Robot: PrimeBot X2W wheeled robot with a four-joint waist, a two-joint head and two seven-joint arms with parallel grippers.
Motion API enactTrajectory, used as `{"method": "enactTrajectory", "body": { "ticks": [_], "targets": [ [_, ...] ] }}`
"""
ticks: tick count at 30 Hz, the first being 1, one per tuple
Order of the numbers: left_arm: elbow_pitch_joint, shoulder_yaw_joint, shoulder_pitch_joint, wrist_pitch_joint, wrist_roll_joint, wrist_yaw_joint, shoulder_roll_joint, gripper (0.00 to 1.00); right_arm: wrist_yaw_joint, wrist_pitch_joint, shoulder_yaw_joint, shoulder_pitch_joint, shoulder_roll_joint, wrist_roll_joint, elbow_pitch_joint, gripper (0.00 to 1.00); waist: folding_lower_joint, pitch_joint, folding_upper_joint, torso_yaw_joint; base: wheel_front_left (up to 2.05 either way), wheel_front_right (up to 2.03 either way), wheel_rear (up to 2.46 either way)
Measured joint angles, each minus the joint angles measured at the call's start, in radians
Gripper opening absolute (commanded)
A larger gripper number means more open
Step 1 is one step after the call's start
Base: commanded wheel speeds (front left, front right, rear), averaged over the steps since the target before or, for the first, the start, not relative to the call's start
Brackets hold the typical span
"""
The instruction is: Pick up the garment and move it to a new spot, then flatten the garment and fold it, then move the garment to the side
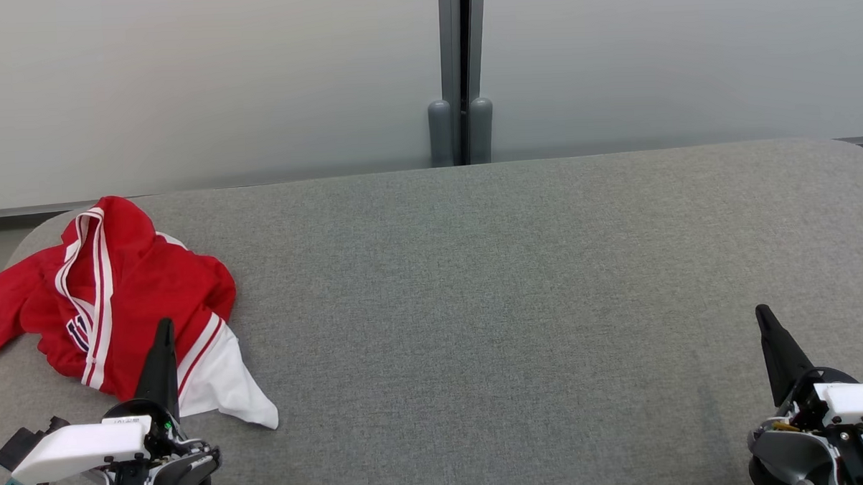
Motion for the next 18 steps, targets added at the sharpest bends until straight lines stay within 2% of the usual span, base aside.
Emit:
{"method": "enactTrajectory", "body": {
  "ticks": [18],
  "targets": [
    [0.000,0.000,0.000,0.000,0.000,0.000,0.000,0.00,0.000,0.000,0.000,0.000,0.000,0.000,0.000,0.00,0.0000,0.000,0.0000,0.000,0.00,0.00,0.00]
  ]
}}
